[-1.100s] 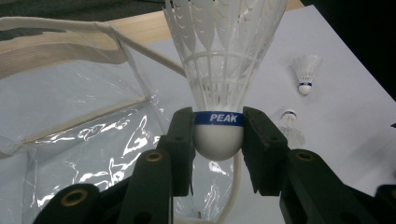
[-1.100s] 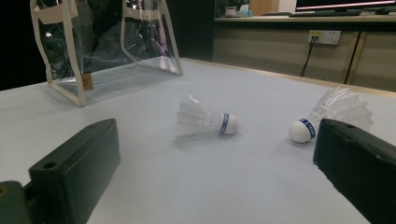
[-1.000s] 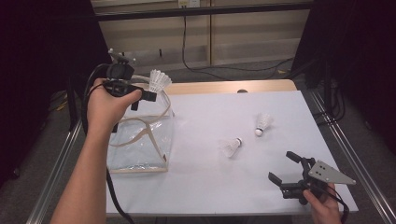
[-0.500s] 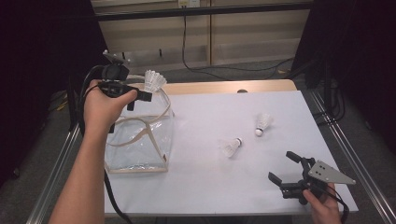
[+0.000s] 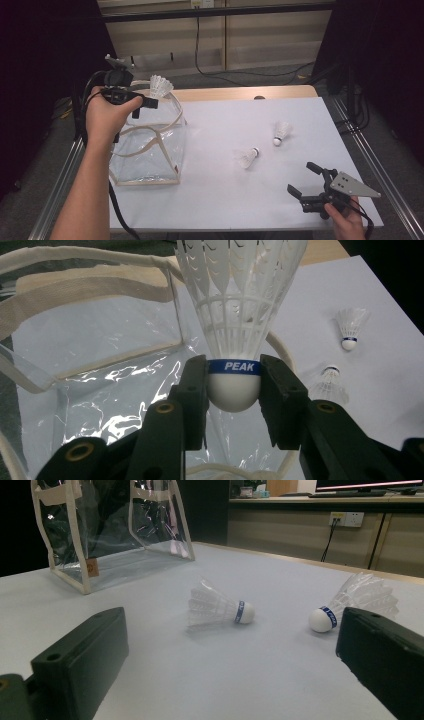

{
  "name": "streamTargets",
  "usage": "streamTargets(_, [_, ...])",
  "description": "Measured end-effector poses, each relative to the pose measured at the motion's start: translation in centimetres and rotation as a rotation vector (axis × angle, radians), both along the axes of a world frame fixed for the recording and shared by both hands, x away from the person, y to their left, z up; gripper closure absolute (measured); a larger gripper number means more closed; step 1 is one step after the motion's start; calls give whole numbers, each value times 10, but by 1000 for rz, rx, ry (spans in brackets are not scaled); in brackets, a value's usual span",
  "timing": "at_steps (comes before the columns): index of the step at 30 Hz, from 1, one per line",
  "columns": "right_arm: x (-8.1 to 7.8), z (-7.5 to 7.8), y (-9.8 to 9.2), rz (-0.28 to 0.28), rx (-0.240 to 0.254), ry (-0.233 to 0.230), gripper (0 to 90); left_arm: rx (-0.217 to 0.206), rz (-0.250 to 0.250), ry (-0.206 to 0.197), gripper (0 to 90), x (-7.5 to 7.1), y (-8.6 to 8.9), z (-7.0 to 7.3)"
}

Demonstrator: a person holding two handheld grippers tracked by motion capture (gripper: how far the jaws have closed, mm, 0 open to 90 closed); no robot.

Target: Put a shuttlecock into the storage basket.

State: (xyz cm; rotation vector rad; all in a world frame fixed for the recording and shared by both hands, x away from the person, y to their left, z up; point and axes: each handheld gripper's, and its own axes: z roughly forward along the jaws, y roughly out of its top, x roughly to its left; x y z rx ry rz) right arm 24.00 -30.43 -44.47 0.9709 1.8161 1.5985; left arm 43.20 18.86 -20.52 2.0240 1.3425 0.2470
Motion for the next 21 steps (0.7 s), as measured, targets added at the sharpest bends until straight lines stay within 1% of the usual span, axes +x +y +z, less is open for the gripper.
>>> streamTargets(3, [0, 0, 0, 0, 0, 0, 1, 1, 8, -1, 656, 1, 2, 0])
streamTargets(4, [0, 0, 0, -1, 0, 0, 0, -5, 15, -2, 656, 1, 2, -1])
streamTargets(11, [0, 0, -1, -2, -1, -2, 0, 0, 30, 0, 656, 2, 7, -2])
streamTargets(14, [0, 0, 0, -1, -1, -3, 0, -5, 42, -1, 656, 2, 10, -3])
streamTargets(21, [0, 0, 0, -1, -2, -3, 0, 1, 63, 1, 657, 4, 15, -7])
